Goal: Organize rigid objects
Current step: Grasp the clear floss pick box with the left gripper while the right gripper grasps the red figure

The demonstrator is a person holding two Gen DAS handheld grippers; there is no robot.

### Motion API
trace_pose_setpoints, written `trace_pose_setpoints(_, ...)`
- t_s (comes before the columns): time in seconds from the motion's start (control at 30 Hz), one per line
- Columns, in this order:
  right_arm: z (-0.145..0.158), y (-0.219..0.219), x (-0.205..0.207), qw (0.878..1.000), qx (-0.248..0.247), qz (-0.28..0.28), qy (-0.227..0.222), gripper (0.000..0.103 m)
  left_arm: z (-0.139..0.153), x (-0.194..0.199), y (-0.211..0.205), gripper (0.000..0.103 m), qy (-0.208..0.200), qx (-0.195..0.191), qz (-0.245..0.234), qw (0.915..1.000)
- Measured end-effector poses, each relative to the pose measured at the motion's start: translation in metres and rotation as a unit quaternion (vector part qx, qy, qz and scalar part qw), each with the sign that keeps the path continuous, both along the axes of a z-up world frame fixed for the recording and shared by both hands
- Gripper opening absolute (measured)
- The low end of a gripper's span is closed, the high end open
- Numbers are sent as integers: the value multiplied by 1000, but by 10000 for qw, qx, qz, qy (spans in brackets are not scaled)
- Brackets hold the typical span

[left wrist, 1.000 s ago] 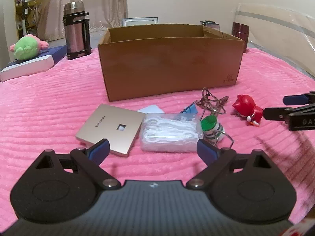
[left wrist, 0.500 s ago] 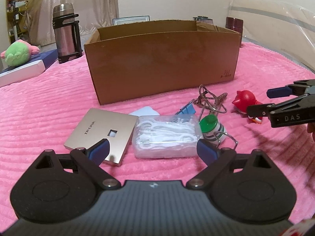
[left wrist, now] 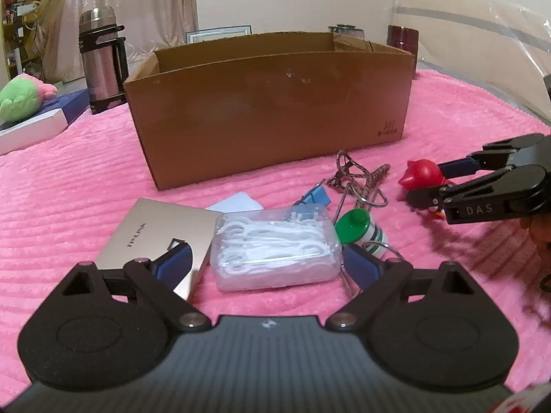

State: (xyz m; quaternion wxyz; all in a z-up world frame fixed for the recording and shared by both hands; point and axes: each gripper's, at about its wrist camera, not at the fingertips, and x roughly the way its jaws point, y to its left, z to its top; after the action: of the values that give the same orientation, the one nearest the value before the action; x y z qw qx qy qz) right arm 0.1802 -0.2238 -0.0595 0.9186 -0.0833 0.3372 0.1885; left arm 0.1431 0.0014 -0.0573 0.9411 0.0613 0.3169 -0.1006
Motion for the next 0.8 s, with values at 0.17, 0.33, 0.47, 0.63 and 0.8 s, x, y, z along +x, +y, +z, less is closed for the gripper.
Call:
trace_pose_setpoints(0.17, -1, 3, 2, 10000, -21, 43, 11, 50, -3, 6, -3, 92, 52, -15, 39, 10000)
trace_pose_setpoints(0.33, -3, 5, 4, 10000, -5, 56, 38, 46, -3, 11, -5, 92, 101, -8, 47, 9999)
trace_pose_setpoints(0.47, -3, 6, 5, 10000, -26, 48, 41, 46, -6, 15, -7, 89, 221, 3, 60, 9997)
trace_pose_setpoints(0.63, -3, 5, 5, 10000, -9, 16, 52, 44, -7, 17, -9, 84, 245, 9, 57, 9997)
trace_pose_setpoints(0.8, -1, 4, 3, 10000, 42, -38, 37, 43, -6, 17, -8, 83, 260, -4, 63, 9996)
